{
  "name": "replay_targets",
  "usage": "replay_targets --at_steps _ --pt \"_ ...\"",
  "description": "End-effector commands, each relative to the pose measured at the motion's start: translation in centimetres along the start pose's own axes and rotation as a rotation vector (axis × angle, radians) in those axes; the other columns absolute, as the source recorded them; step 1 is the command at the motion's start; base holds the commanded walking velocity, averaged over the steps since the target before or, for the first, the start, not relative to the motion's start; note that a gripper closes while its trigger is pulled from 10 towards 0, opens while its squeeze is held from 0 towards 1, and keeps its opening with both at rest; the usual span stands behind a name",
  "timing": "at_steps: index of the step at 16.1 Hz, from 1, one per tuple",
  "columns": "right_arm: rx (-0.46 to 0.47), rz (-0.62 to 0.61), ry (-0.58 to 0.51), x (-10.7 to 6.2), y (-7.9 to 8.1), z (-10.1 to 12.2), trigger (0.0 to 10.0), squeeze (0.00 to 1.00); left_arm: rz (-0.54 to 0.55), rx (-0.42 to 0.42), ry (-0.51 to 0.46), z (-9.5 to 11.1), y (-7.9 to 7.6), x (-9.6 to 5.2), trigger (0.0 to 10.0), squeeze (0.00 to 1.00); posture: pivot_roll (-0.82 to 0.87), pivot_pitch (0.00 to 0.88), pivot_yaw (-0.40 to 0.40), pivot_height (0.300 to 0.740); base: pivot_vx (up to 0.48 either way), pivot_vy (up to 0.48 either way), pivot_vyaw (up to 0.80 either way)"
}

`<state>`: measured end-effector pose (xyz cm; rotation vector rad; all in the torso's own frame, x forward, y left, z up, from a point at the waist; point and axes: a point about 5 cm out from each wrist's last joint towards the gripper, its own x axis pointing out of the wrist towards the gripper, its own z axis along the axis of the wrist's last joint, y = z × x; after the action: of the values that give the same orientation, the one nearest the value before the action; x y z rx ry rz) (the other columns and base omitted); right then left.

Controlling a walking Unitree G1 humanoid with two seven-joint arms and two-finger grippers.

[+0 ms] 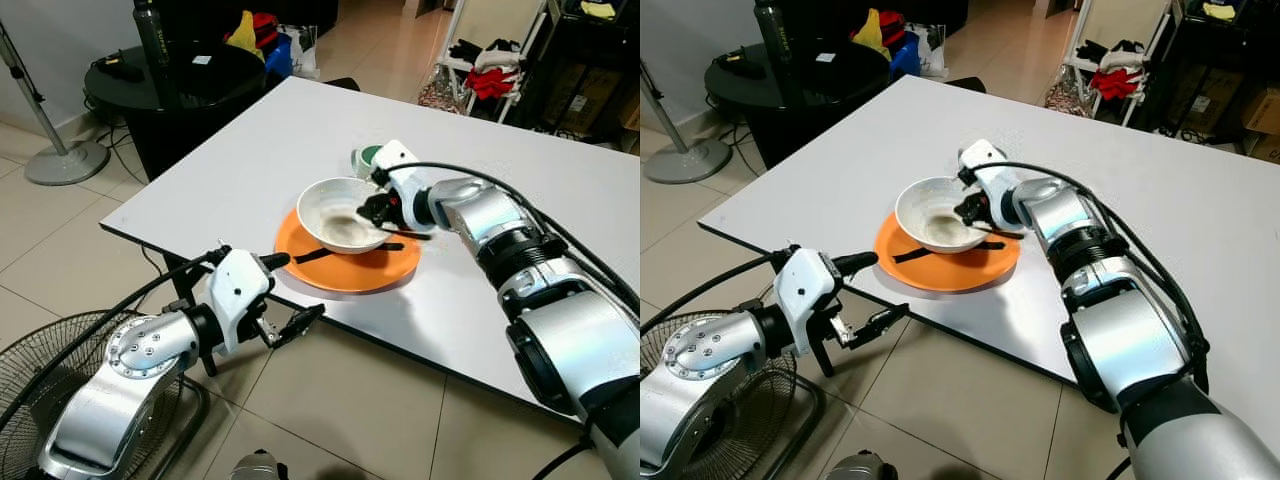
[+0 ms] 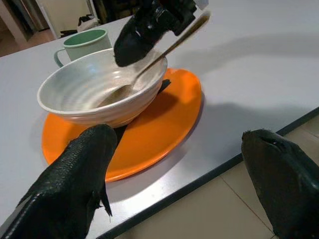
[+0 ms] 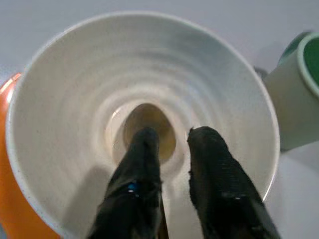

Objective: Setting the table

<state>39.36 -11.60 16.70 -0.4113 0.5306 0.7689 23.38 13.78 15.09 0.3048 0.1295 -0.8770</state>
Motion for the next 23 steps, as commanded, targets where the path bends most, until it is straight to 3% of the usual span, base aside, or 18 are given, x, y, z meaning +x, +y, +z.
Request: replay_targets --at_steps 1,4,7,8,10,11,13,15,17,19,22,23 --pt "-0.032 -0.006 -0.006 -0.3 -0.3 0.9 10.0 1.00 -0.028 0.002 -0.007 0.2 -0.4 0.1 10.0 0.00 0.26 0.000 -0.026 0.740 0.000 0.000 0.00" --pt "-0.029 -0.026 -0.081 -1.1 -1.1 2.2 10.0 1.00 -0.027 0.013 -0.016 0.5 0.0 0.3 10.0 0.00 0.24 0.000 -0.014 0.740 0.000 0.000 0.00" --pt "-0.005 -0.034 -0.266 -3.8 -2.2 3.9 10.0 1.00 0.054 -0.023 -0.084 1.4 0.7 0.3 10.0 0.00 0.21 0.000 0.008 0.740 0.000 0.000 0.00" --pt "0.045 -0.102 -0.405 -5.4 -2.2 4.4 10.0 1.00 0.124 -0.043 -0.089 1.3 1.2 0.2 10.0 0.00 0.17 0.000 0.044 0.740 0.000 0.000 0.00" --pt "0.090 -0.212 -0.615 -8.1 -0.1 3.9 10.0 1.00 0.238 -0.116 -0.130 1.4 1.3 -0.1 10.0 0.00 0.11 0.000 0.093 0.740 0.000 0.000 0.23" --pt "0.102 -0.236 -0.646 -8.7 0.5 3.5 10.0 1.00 0.263 -0.133 -0.140 1.4 1.3 -0.1 10.0 0.00 0.10 0.000 0.104 0.740 0.000 0.000 0.59" --pt "0.134 -0.316 -0.739 -10.7 4.5 1.1 10.0 1.00 0.374 -0.187 -0.158 1.5 1.0 0.1 10.0 0.00 0.09 0.000 0.120 0.740 0.000 0.000 0.80" --pt "0.211 -0.345 -0.741 -11.3 6.5 -0.5 10.0 1.00 0.389 -0.174 -0.147 1.7 0.7 0.2 10.0 0.00 0.08 0.000 0.116 0.740 0.000 0.000 0.80" --pt "0.267 -0.399 -0.696 -12.0 9.9 -2.8 10.0 1.00 0.434 -0.167 -0.134 1.6 0.3 0.1 10.0 0.00 0.07 0.000 0.117 0.740 0.000 0.000 0.80" --pt "0.295 -0.426 -0.657 -12.4 11.3 -3.6 10.0 1.00 0.492 -0.164 -0.138 1.6 0.3 -0.4 10.0 0.00 0.07 0.000 0.105 0.740 0.000 0.000 0.80" --pt "0.365 -0.481 -0.606 -12.3 11.7 -4.7 10.0 1.00 0.542 -0.167 -0.123 1.4 0.3 -0.5 10.0 0.00 0.09 0.000 0.091 0.740 0.000 0.000 0.80" --pt "0.333 -0.499 -0.594 -12.3 11.5 -4.6 10.0 1.00 0.559 -0.171 -0.113 1.2 0.3 -0.5 10.0 0.00 0.09 0.000 0.089 0.740 0.000 0.000 0.80"
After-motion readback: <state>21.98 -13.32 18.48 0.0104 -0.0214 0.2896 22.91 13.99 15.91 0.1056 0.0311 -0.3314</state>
